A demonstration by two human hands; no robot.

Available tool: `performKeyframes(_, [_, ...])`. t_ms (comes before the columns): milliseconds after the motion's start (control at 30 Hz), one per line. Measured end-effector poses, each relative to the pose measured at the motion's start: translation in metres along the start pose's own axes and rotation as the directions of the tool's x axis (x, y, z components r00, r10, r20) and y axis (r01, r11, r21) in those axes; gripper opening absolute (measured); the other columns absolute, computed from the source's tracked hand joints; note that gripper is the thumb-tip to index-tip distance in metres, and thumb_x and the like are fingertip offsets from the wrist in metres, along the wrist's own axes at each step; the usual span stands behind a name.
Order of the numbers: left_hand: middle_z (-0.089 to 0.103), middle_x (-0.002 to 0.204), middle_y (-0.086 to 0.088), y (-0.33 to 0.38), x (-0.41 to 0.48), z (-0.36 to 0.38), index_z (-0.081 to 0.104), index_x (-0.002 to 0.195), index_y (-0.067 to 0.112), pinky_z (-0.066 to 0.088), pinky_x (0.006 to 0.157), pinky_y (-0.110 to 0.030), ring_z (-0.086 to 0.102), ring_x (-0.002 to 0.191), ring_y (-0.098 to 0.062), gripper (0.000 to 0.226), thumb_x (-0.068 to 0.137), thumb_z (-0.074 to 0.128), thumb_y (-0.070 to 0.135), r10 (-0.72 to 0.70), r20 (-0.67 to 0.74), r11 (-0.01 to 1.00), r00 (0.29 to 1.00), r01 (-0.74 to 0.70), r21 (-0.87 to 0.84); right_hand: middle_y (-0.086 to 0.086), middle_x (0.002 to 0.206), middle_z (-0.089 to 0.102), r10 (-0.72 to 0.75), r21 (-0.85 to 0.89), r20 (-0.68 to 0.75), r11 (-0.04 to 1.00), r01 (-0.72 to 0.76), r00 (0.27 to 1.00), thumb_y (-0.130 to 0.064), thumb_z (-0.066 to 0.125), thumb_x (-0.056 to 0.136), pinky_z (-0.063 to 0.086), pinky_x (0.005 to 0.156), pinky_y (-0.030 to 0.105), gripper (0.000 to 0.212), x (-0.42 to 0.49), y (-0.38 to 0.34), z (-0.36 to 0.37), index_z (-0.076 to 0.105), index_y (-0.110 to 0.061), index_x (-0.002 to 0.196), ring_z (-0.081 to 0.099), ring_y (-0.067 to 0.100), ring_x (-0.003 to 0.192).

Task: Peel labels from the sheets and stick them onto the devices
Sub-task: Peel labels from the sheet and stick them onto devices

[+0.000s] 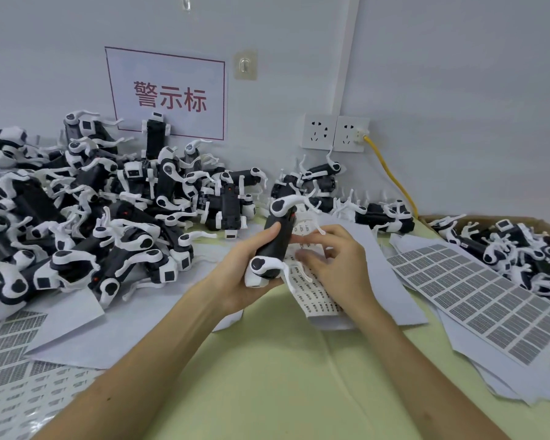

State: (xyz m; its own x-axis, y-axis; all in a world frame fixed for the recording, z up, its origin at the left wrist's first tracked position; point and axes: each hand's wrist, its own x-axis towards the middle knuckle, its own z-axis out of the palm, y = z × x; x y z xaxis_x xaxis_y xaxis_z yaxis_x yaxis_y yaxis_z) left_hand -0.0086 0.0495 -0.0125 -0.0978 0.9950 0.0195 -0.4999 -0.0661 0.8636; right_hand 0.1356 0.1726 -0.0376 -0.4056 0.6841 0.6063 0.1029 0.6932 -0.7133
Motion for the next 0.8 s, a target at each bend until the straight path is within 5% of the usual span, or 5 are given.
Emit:
performKeyframes(67, [0.069,0.128,-0.01,-0.0004,0.0005,0.0017,0.066,0.135,0.006,0.054,0.097,-0.033,0.065,0.113,-0.023,0.067,0.081,0.077,0.043,0.006,0.0,1.0,1.0,-0.006,0.001,-0.012,0.108,0.062,-0.023,-0.015,-0.015,1.0,0.023,1.0,-0.015,0.085,0.081,0.042,0.074,0.008,0.017,-0.0001,-0.0009,0.001,0.081,-0.023,0.095,0.062,-0.001,0.095])
performKeyframes(333, [0.075,0.099,-0.002,0.0066,0.0002,-0.0055,0.084,0.094,0.018,0.06,0.075,-0.03,0.073,0.087,-0.018,0.038,0.089,0.065,0.051,0.085,-0.1,0.995,0.991,-0.08,0.053,-0.011,0.114,0.059,-0.088,0.003,0.08,0.996,0.088,0.993,-0.012,0.081,0.086,0.047,0.078,0.009,0.027,0.0011,-0.0033,-0.003,0.08,-0.022,0.11,0.062,-0.001,0.101])
performKeyframes(467, [0.077,0.104,-0.004,0.0055,0.0001,-0.0042,0.083,0.094,0.019,0.058,0.086,-0.037,0.074,0.091,-0.019,0.036,0.088,0.067,0.051,0.095,-0.094,0.99,0.991,-0.084,0.117,-0.012,0.104,0.06,-0.082,-0.028,0.074,0.996,0.084,0.994,-0.013,0.087,0.079,0.046,0.074,0.009,0.025,0.0037,-0.0025,-0.0054,0.081,-0.025,0.1,0.061,0.002,0.085])
performKeyframes(700, [0.075,0.109,-0.01,0.0045,-0.0007,-0.0041,0.08,0.097,0.015,0.059,0.072,-0.029,0.073,0.091,-0.021,0.038,0.089,0.067,0.049,0.085,-0.105,0.99,0.991,-0.072,0.121,-0.01,0.09,0.062,-0.195,-0.108,0.054,0.974,0.2,0.979,-0.013,0.088,0.078,0.045,0.067,0.011,0.019,0.0025,0.0015,0.0004,0.082,-0.017,0.095,0.06,0.012,0.072])
performKeyframes(800, [0.072,0.113,-0.01,0.0041,0.0009,-0.0034,0.078,0.102,0.016,0.051,0.087,-0.035,0.066,0.1,-0.024,0.042,0.083,0.073,0.054,0.097,-0.108,0.978,0.989,-0.075,0.194,-0.008,0.089,0.065,-0.277,-0.134,0.019,0.952,0.277,0.961,-0.012,0.087,0.08,0.051,0.067,0.018,0.016,0.0011,0.0012,-0.0006,0.082,-0.015,0.095,0.064,0.009,0.076])
